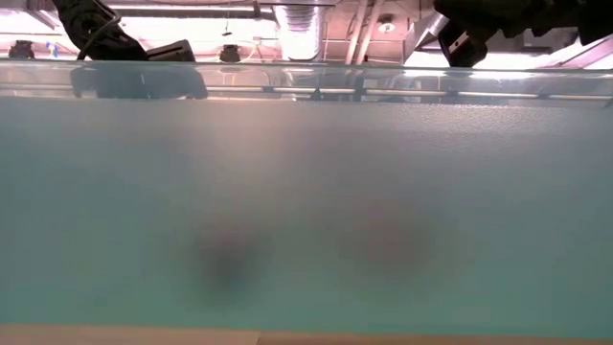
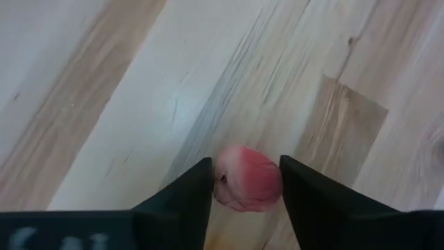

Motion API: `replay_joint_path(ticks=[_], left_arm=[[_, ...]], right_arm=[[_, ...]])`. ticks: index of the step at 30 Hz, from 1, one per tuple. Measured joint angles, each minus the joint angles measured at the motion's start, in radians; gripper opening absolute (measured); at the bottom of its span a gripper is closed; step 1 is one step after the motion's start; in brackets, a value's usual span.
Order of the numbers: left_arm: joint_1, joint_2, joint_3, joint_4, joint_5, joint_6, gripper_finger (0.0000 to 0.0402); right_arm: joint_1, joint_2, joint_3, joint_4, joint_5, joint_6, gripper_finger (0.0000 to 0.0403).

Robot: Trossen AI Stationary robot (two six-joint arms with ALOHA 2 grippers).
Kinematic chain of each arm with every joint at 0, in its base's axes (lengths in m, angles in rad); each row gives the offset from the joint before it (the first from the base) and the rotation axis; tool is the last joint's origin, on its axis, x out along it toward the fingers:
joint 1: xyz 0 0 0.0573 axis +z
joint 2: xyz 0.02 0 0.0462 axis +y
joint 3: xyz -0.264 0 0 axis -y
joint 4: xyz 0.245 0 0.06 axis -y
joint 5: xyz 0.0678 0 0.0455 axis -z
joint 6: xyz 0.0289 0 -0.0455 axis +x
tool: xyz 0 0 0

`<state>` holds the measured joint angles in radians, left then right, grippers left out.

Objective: Pick and placing Produce into tupperware
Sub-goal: Put the pink peach into the green bin

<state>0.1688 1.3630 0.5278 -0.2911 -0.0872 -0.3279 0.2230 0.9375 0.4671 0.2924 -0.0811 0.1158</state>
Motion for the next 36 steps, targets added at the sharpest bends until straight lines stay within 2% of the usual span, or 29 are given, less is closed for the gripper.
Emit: replay_joint_path(ticks=[6,13,20,26,31,36], left_arm=[[0.0,-0.001,0.0,0.061,0.035,0.002,0.0111],[0.0,-0.001,0.0,0.177,0.111,-0.007,0.012],[-0.011,-0.001,0.0,0.418,0.281,-0.065,0.0122],[-0.081,-0.001,0.0,0.656,0.393,-0.138,0.0119],[-0.171,-0.001,0.001,0.804,0.388,-0.205,0.0119],[-0.275,-0.001,0.001,0.827,0.303,-0.234,0.0119]], right_arm=[[0.0,0.0,0.0,0.001,0.0,0.0,0.0059],[0.0,0.0,0.0,0.001,0.0,0.008,0.0059],[0.0,0.0,0.0,0.001,0.0,0.008,0.0059],[0.0,0.0,0.0,0.0,0.0,0.008,0.0059],[0.0,0.0,0.0,0.0,0.0,0.007,0.0059],[0.0,0.0,0.0,0.0,0.0,0.007,0.0059]])
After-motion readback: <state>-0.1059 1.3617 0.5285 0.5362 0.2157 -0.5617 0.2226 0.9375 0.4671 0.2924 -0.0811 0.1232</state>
